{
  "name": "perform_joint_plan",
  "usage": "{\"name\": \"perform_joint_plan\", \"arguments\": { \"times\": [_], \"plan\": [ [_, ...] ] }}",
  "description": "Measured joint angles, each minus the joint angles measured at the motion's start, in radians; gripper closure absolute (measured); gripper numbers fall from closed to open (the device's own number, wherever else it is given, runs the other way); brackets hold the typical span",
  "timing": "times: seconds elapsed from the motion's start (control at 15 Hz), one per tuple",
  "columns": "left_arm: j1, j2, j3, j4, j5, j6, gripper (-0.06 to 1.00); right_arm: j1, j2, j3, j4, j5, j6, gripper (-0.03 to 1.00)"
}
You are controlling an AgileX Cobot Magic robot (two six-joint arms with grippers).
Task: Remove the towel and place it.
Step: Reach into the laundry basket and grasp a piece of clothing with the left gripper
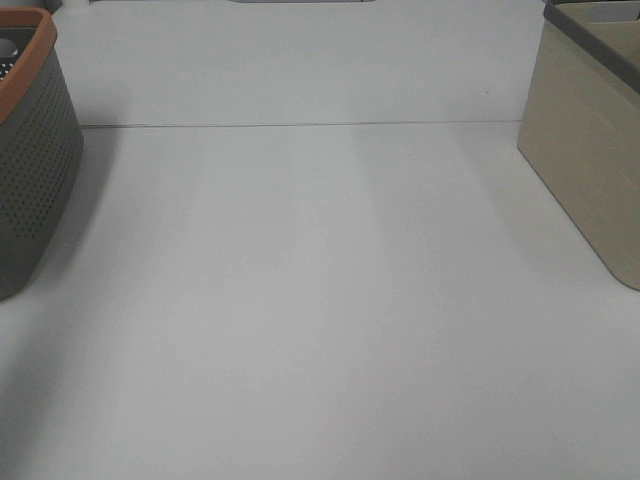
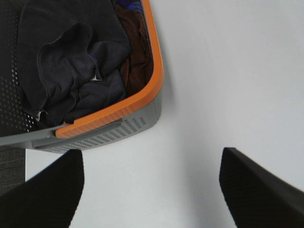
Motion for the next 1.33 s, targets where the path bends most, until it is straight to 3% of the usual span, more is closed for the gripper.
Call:
{"name": "perform_joint_plan", "arguments": {
  "times": [0.2, 0.4, 0.47, 0.6, 0.73, 0.93, 1.07, 1.33],
  "plan": [
    [0.0, 0.147, -0.11, 0.0, 0.025, 0.086, 0.21, 0.0, 0.0, 0.0, 0.0, 0.0, 0.0, 0.2],
    [0.0, 0.303, -0.271, 0.05, 0.08, 0.147, 0.21, 0.0, 0.0, 0.0, 0.0, 0.0, 0.0, 0.2],
    [0.0, 0.414, -0.382, 0.102, 0.121, 0.18, 0.21, 0.0, 0.0, 0.0, 0.0, 0.0, 0.0, 0.2],
    [0.0, 0.483, -0.452, 0.141, 0.153, 0.226, 0.21, 0.0, 0.0, 0.0, 0.0, 0.0, 0.0, 0.2],
    [0.0, 0.598, -0.559, 0.234, 0.169, 0.302, 0.21, 0.0, 0.0, 0.0, 0.0, 0.0, 0.0, 0.2],
    [0.022, 0.696, -0.659, 0.334, 0.172, 0.316, 0.21, 0.0, 0.0, 0.0, 0.0, 0.0, 0.0, 0.2],
    [0.078, 0.746, -0.691, 0.307, 0.145, 0.34, 0.21, 0.0, 0.0, 0.0, 0.0, 0.0, 0.0, 0.2],
    [0.176, 0.816, -0.695, 0.183, 0.041, 0.538, 0.21, 0.0, 0.0, 0.0, 0.0, 0.0, 0.0, 0.2]
  ]
}}
